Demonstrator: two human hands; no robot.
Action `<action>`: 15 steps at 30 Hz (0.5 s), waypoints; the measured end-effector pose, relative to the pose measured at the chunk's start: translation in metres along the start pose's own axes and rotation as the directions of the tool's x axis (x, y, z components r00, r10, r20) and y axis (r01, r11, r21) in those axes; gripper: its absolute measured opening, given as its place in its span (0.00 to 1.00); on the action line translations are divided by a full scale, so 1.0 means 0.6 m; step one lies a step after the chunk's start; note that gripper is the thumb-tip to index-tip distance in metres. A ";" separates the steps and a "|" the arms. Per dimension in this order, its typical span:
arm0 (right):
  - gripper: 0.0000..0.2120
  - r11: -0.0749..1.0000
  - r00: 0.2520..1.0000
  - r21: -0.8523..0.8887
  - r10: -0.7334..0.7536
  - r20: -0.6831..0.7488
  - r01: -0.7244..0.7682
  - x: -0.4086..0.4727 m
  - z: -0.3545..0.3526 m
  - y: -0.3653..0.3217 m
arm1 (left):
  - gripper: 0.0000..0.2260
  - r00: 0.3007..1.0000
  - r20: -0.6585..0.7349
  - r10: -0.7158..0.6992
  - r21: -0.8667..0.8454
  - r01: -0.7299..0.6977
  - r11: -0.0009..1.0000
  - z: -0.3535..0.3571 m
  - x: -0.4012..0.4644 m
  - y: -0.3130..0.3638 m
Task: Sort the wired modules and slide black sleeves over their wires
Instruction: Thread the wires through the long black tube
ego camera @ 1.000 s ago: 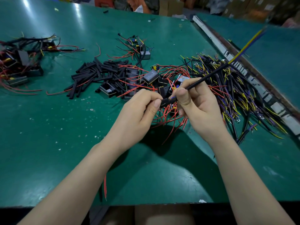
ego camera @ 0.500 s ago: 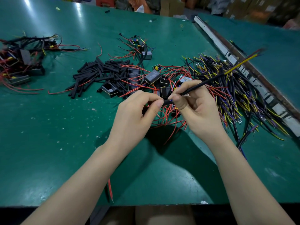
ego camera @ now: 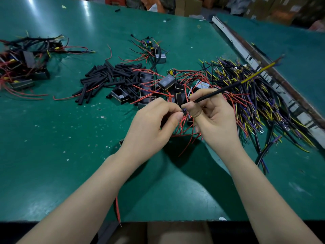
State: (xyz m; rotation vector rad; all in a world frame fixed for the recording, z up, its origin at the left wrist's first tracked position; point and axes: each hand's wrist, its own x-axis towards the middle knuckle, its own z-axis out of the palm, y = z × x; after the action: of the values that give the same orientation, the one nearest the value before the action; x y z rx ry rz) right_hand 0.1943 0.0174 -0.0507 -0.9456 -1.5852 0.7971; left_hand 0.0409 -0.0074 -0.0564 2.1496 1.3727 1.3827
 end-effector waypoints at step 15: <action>0.10 0.992 0.992 -0.036 -0.121 0.029 0.122 -0.003 0.004 0.001 | 0.04 0.983 -0.169 -0.078 0.068 0.091 0.994 0.006 -0.008 0.007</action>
State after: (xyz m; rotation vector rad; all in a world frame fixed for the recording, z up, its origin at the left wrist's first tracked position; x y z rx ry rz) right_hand 0.1924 0.0160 -0.0525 -0.8590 -1.6691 0.6993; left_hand 0.0458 -0.0126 -0.0583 2.0343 1.5812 1.5297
